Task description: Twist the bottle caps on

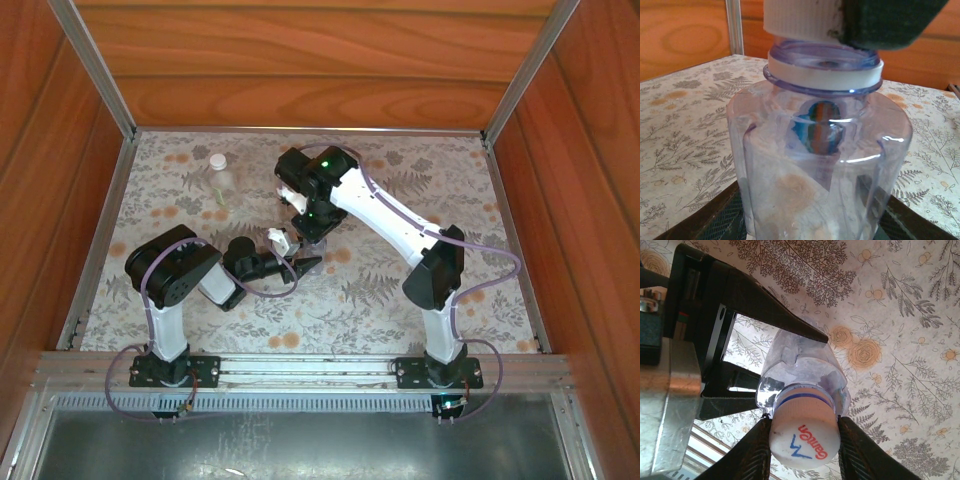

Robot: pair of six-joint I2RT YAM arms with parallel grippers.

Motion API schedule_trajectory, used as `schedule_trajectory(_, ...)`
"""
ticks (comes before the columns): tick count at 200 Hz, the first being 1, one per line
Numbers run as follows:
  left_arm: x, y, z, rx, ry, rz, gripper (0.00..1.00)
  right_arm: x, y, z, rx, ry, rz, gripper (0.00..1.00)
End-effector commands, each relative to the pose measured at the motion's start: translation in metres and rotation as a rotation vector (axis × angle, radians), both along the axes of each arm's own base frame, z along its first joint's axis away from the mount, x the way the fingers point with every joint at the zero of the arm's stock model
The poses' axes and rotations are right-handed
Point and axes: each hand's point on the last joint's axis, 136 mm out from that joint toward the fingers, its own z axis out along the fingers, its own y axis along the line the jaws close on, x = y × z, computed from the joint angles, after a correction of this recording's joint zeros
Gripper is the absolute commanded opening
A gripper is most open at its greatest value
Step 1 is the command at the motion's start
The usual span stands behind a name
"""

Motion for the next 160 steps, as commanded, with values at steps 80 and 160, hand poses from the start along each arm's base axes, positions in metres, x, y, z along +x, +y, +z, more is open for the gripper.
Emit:
schedule_trajectory(80,0.001,0.003,-0.027,0.057,0.087,0.003,0.57,-0.006,0.010,0.025,0.129,-0.029,-0.022,0.72)
schedule_trajectory(160,0.002,0.005,-0.029,0.058,0.097,0.006,0.57,0.005,0.006,0.041,0.459,0.033,-0.215,0.59)
